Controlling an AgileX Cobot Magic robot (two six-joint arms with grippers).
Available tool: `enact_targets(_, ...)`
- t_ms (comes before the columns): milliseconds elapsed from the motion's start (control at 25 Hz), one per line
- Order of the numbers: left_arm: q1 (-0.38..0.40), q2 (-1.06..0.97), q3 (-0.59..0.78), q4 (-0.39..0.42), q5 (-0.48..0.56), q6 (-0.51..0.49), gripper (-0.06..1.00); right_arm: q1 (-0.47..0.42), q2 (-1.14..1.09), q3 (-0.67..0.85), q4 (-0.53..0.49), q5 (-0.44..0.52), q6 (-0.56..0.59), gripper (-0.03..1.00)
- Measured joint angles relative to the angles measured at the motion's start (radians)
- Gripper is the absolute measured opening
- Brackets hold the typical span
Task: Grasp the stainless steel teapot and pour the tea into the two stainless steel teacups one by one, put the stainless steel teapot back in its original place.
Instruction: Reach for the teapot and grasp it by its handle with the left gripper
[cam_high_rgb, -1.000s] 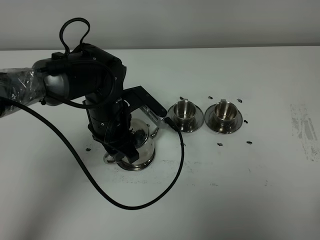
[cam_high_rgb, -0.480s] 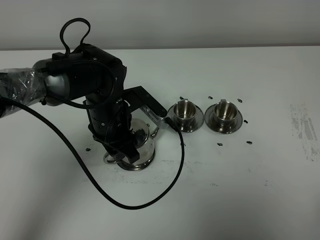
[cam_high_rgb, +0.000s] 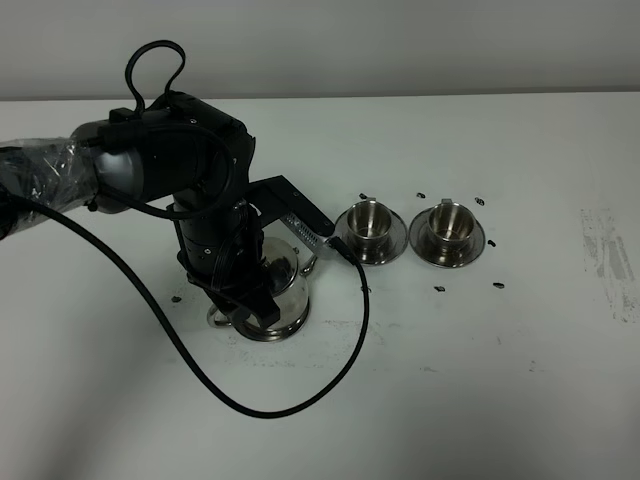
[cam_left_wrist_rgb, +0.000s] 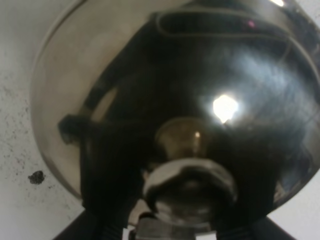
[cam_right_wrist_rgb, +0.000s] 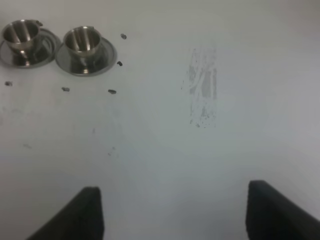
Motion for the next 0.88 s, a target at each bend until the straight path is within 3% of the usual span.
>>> enact_targets(240,0.000,0.000,0.000,-0.001,0.003,-0.007,0.38,0.000,0.000,0.000,0.000,0.000,0.000,0.58)
enact_targets(880,0.000,0.000,0.000,0.000,0.037,-0.062,0.19,0.000,0.000,0.000,0.000,0.000,0.000,0.58)
